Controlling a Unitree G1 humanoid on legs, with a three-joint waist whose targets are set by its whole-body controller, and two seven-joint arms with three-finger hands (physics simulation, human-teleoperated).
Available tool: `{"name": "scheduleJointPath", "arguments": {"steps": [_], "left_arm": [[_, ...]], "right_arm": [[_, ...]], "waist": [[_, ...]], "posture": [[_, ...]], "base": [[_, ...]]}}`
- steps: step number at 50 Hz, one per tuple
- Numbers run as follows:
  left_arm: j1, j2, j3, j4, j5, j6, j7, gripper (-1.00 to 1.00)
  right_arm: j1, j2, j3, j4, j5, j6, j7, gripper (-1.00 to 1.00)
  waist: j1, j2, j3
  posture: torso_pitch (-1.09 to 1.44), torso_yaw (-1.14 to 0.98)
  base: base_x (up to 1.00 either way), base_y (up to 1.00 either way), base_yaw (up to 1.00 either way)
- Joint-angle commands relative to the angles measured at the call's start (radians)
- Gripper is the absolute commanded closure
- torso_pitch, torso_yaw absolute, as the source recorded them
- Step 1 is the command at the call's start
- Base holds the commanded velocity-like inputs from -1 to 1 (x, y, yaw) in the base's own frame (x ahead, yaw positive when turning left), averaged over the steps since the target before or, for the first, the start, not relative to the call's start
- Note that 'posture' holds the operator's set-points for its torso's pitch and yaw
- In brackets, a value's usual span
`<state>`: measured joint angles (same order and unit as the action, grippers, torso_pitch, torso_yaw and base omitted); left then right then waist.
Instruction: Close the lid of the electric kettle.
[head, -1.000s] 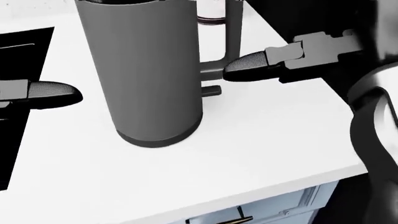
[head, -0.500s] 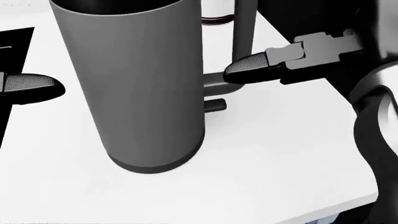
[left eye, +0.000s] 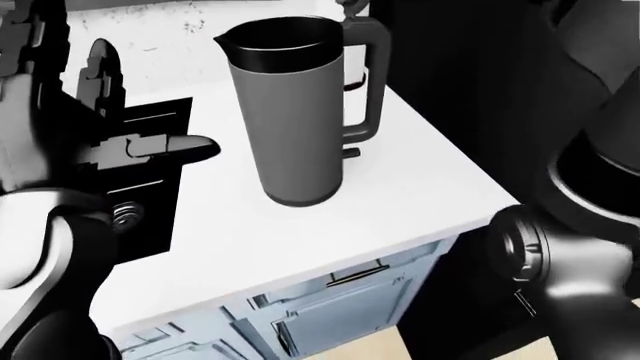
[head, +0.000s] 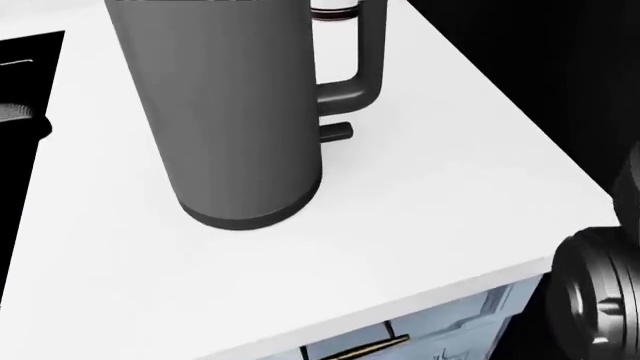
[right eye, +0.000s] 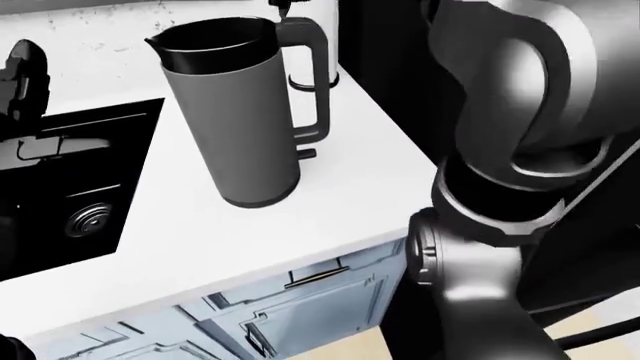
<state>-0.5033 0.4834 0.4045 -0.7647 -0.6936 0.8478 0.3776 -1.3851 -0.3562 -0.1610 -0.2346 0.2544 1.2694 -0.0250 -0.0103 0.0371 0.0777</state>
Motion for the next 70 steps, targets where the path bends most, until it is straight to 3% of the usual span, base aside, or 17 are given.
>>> {"name": "scheduleJointPath", "arguments": {"steps": [1, 6, 13, 17, 22, 30, 31, 32, 38, 44, 52, 53, 63, 66, 70], "left_arm": [[-0.02, 0.014, 0.015, -0.01, 0.015, -0.038, -0.011, -1.0], [-0.01, 0.017, -0.015, 0.002, 0.061, -0.045, -0.033, -1.0], [-0.003, -0.007, -0.015, 0.014, 0.085, -0.047, -0.068, -1.0], [0.031, -0.036, -0.062, 0.067, 0.179, -0.101, -0.114, -1.0], [0.033, -0.069, -0.066, 0.102, 0.231, -0.118, -0.145, -1.0], [0.02, -0.075, -0.033, 0.073, 0.225, -0.072, -0.15, -1.0], [0.003, -0.063, 0.007, 0.054, 0.197, -0.035, -0.141, -1.0], [0.001, -0.059, 0.012, 0.049, 0.189, -0.028, -0.137, -1.0], [0.003, -0.055, 0.005, 0.069, 0.189, -0.04, -0.132, -1.0], [0.002, -0.05, 0.006, 0.073, 0.18, -0.043, -0.127, -1.0], [0.003, -0.047, 0.005, 0.073, 0.175, -0.043, -0.122, -1.0], [0.004, -0.054, -0.023, 0.077, 0.184, -0.052, -0.124, -1.0], [0.003, -0.061, -0.025, 0.075, 0.193, -0.05, -0.13, -1.0], [0.05, -0.085, -0.022, 0.062, 0.19, -0.062, -0.143, -1.0], [0.035, -0.069, -0.014, 0.117, 0.215, -0.093, -0.163, -1.0]], "right_arm": [[-0.071, -0.011, -0.004, 0.054, 0.013, -0.047, 0.004, -1.0], [-0.154, -0.017, 0.008, 0.259, 0.028, -0.089, 0.009, -1.0], [-0.244, -0.01, 0.025, 0.482, 0.037, -0.131, 0.033, -1.0], [-0.324, -0.003, 0.048, 0.642, 0.013, -0.199, 0.074, -1.0], [-0.401, 0.011, 0.053, 0.808, -0.013, -0.263, 0.116, -1.0], [-0.431, 0.026, 0.051, 0.868, -0.032, -0.275, 0.136, -1.0], [-0.494, 0.056, 0.07, 0.976, -0.035, -0.276, 0.163, -1.0], [-0.509, 0.058, 0.07, 1.008, -0.043, -0.291, 0.171, -1.0], [-0.574, 0.099, 0.076, 1.155, -0.08, -0.368, 0.21, -1.0], [-0.576, 0.139, 0.074, 1.199, -0.096, -0.393, 0.233, -1.0], [-0.576, 0.141, 0.069, 1.199, -0.104, -0.393, 0.237, -1.0], [-0.525, 0.183, 0.071, 1.25, -0.105, -0.466, 0.237, -1.0], [-0.53, 0.187, 0.069, 1.277, -0.115, -0.484, 0.243, -1.0], [-0.487, 0.225, 0.086, 1.181, -0.112, -0.4, 0.234, -1.0], [-0.504, 0.29, 0.124, 1.214, -0.133, -0.42, 0.295, -1.0]], "waist": [[0.0, 0.004, -0.021], [0.001, 0.005, -0.021], [0.003, 0.006, -0.026], [0.003, 0.009, -0.029], [0.002, 0.012, -0.035], [0.001, 0.008, -0.038], [0.001, 0.007, -0.038], [0.001, 0.009, -0.042], [-0.007, 0.023, -0.038], [-0.012, 0.03, -0.035], [-0.013, 0.028, -0.033], [-0.012, 0.028, -0.033], [-0.012, 0.029, -0.035], [-0.009, 0.029, -0.034], [-0.009, 0.033, -0.038]], "posture": [[0.0, 0.0], [0.0, 0.0], [0.0, 0.0], [0.0, 0.0], [0.0, 0.0], [0.0, 0.0], [0.0, 0.0], [0.0, 0.0], [0.0, 0.0], [0.0, 0.0], [0.0, 0.0], [0.0, 0.0], [0.0, 0.0], [0.0, 0.0], [0.0, 0.0]], "base": [[0.0, 0.0, 0.0], [0.0, 0.0, 0.0], [0.0, 0.0, 0.0], [0.0, 0.0, 0.0], [0.0, 0.0, 0.0], [0.0, 0.0, 0.0], [0.0, 0.0, 0.0], [0.0, 0.0, 0.0], [0.0, 0.0, 0.0], [0.0, 0.0, 0.0], [0.0, 0.0, 0.0], [0.0, 0.0, 0.0], [0.0, 0.0, 0.0], [0.0, 0.0, 0.0], [0.0, 0.0, 0.0]]}}
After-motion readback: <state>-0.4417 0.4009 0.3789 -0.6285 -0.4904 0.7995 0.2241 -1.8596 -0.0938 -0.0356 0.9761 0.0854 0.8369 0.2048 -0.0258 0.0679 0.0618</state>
